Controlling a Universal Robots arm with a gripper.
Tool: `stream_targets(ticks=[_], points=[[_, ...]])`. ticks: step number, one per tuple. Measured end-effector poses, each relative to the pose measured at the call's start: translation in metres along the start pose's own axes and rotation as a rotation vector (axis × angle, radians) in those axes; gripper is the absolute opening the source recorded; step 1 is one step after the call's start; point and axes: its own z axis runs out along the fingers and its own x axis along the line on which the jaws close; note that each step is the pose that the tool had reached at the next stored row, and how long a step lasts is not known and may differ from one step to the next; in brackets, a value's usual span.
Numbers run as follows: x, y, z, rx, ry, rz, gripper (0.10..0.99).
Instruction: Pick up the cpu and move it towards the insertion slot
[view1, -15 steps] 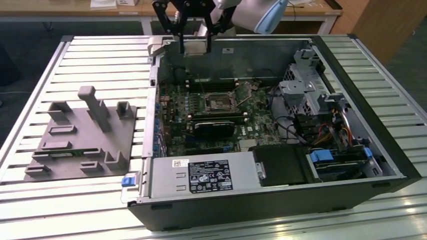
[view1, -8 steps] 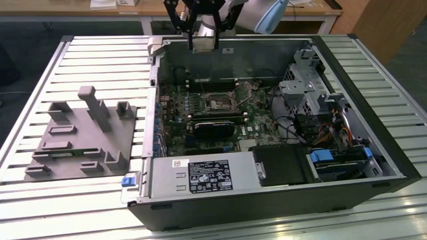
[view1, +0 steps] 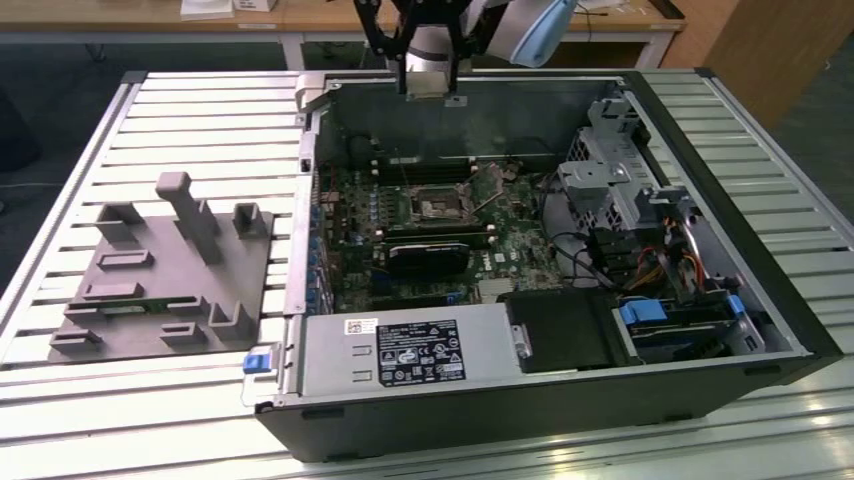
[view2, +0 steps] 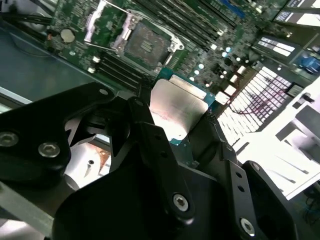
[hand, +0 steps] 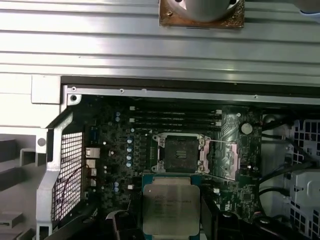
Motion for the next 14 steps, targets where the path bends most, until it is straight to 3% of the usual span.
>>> stream_targets(ticks=[9,14], points=[[-0.0226,0.0071,0.0016,-0.006,-0.0128,0.000,0.545],[-0.0313,0.0111,0.0022,-0.009,-0.0236,0.000,0.545]])
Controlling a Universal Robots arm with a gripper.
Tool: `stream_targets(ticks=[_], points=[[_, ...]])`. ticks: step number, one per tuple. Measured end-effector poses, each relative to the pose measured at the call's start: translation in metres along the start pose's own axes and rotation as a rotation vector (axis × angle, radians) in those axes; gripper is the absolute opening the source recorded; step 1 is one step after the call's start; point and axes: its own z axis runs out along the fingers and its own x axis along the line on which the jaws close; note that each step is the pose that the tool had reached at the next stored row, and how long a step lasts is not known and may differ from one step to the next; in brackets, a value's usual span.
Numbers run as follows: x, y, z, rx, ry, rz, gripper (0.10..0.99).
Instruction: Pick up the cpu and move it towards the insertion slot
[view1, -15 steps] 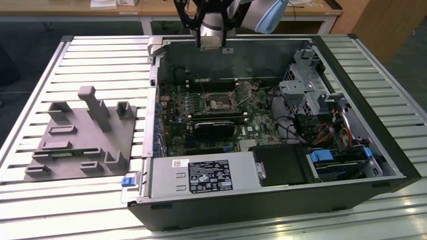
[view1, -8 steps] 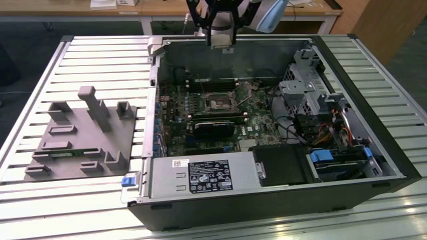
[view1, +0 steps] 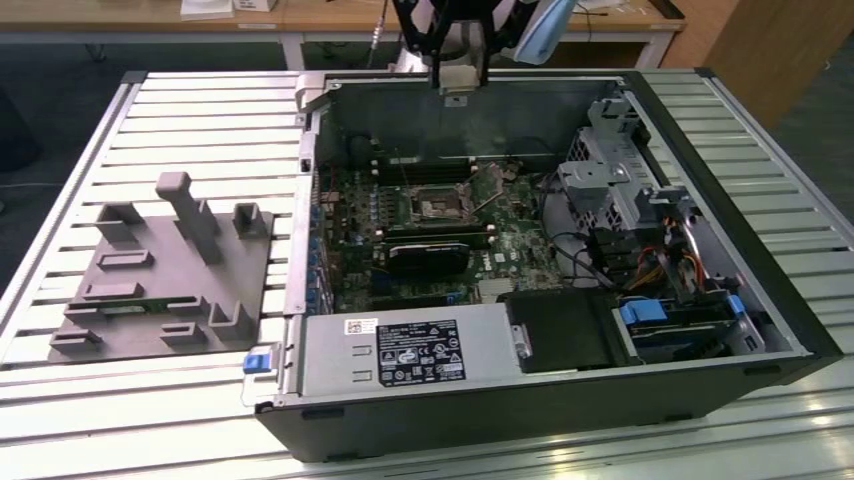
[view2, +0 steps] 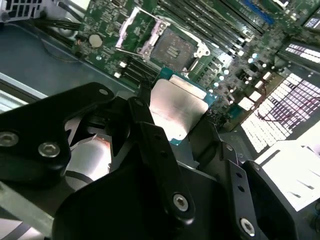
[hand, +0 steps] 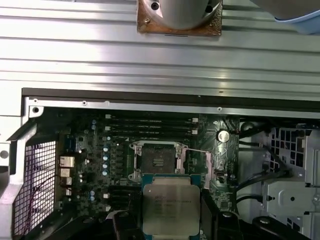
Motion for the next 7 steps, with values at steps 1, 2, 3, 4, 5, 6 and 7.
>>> stream_targets(ticks=[1,2,3,4,5,6,7], points=[[0.0000,0.0001,0.0001,0.000,-0.0028,0.000,0.545],[-0.0001,0.0001,0.0002,0.000,-0.0037,0.000,0.545],[-0.0001,0.0001,0.0002,0.000,-0.0038,0.000,0.545],[-0.0001,0.0001,0.0002,0.000,-0.0039,0.000,0.545],[-0.0001,0.0001,0.0002,0.000,-0.0040,0.000,0.545],[-0.0001,0.0001,0.0002,0.000,-0.0040,0.000,0.545],[-0.0001,0.0001,0.0002,0.000,-0.0041,0.000,0.545]])
